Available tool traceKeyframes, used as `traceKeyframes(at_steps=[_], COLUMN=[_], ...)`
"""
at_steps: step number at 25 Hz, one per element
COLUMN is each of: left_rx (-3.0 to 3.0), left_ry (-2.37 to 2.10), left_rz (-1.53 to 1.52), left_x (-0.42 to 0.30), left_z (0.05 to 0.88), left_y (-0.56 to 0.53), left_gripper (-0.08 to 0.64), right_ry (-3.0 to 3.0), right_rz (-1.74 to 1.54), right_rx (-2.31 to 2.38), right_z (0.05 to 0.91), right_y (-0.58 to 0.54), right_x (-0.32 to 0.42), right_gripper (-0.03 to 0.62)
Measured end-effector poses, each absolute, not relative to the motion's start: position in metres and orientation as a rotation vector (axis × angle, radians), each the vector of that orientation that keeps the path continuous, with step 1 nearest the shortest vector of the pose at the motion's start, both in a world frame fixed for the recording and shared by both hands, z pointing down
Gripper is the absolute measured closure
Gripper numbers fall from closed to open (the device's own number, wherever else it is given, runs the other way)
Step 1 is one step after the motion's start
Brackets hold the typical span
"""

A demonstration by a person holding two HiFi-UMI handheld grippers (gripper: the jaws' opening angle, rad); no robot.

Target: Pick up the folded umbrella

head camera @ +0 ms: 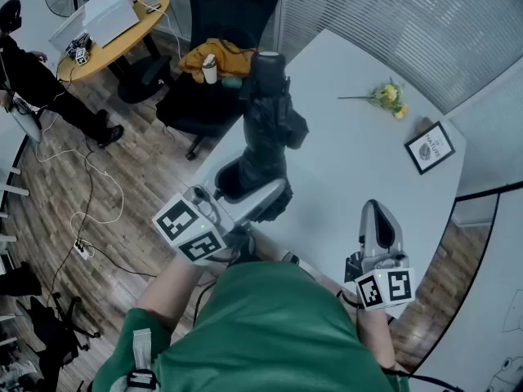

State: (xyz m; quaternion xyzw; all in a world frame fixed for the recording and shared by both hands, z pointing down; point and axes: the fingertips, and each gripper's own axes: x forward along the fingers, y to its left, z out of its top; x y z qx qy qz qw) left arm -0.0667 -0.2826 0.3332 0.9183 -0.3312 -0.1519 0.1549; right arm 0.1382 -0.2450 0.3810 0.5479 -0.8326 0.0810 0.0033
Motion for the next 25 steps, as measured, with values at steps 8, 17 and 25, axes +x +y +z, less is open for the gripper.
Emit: traceKeyframes(at_steps=[8, 17, 25], left_rx=[2.631, 2.625, 2.623], left_ry=[-0.947, -0.958, -0.952], left_rz=[-0.444, -0.43, -0.433], left_x=[-0.068, -0.068, -0.074], left_z=[0.334, 0.343, 0.34], left_y=[-0.279, -0.283, -0.276], left_gripper=[0.272, 0.272, 0.272], right_ry=[-2.618, -2.634, -2.627], right_rz=[0.222, 0.172, 0.17], right_rx=[1.707, 1.699, 1.706], right_z=[0.378, 0.378, 0.373], right_y=[-0.244, -0.247, -0.24], right_x=[0.136, 0.136, 0.13], right_gripper=[0.589, 0.589, 0.589])
